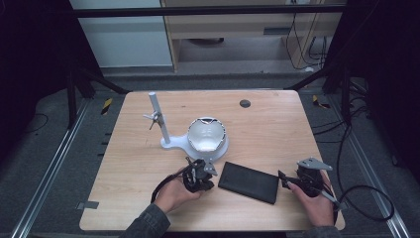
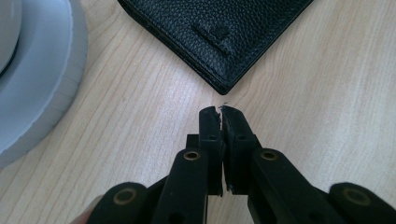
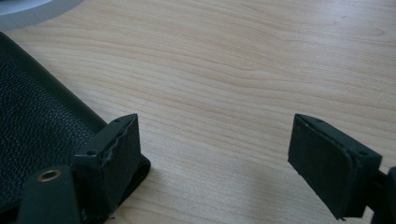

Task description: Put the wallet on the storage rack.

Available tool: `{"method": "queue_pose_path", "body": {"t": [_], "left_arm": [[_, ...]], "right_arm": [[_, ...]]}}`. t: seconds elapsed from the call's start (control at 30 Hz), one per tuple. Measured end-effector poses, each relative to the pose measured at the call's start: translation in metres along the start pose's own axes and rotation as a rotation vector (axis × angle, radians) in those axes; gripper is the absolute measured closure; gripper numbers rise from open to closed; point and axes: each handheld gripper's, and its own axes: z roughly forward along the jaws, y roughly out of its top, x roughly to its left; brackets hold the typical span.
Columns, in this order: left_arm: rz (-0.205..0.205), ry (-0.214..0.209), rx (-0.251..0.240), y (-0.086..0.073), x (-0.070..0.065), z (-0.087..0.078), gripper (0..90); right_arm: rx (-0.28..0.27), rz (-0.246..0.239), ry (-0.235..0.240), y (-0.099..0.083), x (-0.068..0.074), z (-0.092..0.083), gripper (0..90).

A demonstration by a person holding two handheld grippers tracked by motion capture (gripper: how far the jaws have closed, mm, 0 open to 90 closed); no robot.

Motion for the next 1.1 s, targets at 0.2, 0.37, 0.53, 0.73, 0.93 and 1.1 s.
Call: {"method": "queue_pose_path", "body": {"t": [0.2, 0.37, 0.53, 0.73, 0.93, 1.1], "left_arm": [[0.006, -0.002, 0.018, 0.006, 0.0, 0.005, 86.7], [0.011, -0.002, 0.031, 0.009, 0.0, 0.008, 86.8], [0.018, 0.0, 0.039, 0.009, -0.001, 0.012, 86.7], [0.025, -0.003, 0.048, 0.011, -0.002, 0.014, 86.7], [0.023, -0.004, 0.041, 0.012, -0.001, 0.014, 86.7], [0.022, -0.005, 0.035, 0.011, -0.001, 0.014, 86.6]], "right_arm": [[-0.001, -0.009, 0.004, 0.0, 0.001, 0.0, 16.6], [-0.001, -0.009, 0.007, 0.0, 0.001, -0.001, 16.3], [-0.001, -0.009, 0.009, 0.0, 0.002, -0.001, 16.0], [-0.003, -0.007, 0.011, 0.0, 0.002, -0.001, 15.9], [-0.007, -0.01, 0.009, 0.001, 0.001, -0.002, 15.7], [-0.01, -0.012, 0.011, 0.001, 0.002, -0.002, 15.5]]}}
